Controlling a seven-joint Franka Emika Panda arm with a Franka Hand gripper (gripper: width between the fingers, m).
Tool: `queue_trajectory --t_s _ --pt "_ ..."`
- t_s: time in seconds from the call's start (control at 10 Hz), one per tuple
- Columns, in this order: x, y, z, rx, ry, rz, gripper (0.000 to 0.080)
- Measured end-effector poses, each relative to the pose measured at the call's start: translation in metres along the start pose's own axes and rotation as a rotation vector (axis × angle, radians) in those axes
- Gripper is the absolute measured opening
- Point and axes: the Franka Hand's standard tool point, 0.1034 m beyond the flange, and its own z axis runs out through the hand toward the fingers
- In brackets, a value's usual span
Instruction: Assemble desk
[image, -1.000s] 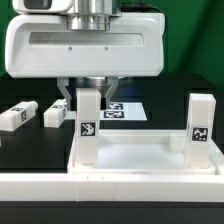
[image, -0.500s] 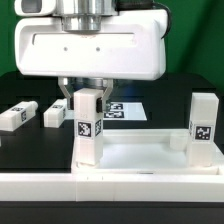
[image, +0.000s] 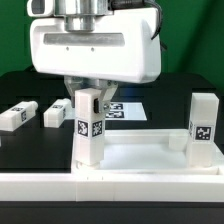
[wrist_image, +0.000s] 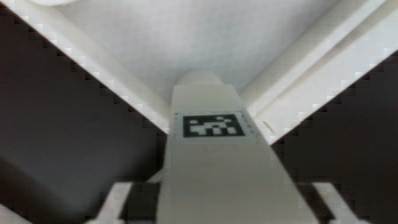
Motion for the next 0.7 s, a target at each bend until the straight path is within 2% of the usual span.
queue_trajectory --t_s 0.1,0.2,0.3,0.4,0.7 --pt "-0.0005 -0.0005 0.0001 0.001 -0.001 -0.025 0.0377" --pt "-0.0001 -0.0002 0.0 0.001 -0.001 -0.06 0.0557" --pt "0.0005 0.0005 0.0 0.001 -0.001 -0.097 0.0557" --pt "0.0004 0.0005 0.0 0.001 -0.001 -0.16 0.0631" --pt "0.0018 0.0006 -0.0006 0.001 0.001 -0.42 0.0644"
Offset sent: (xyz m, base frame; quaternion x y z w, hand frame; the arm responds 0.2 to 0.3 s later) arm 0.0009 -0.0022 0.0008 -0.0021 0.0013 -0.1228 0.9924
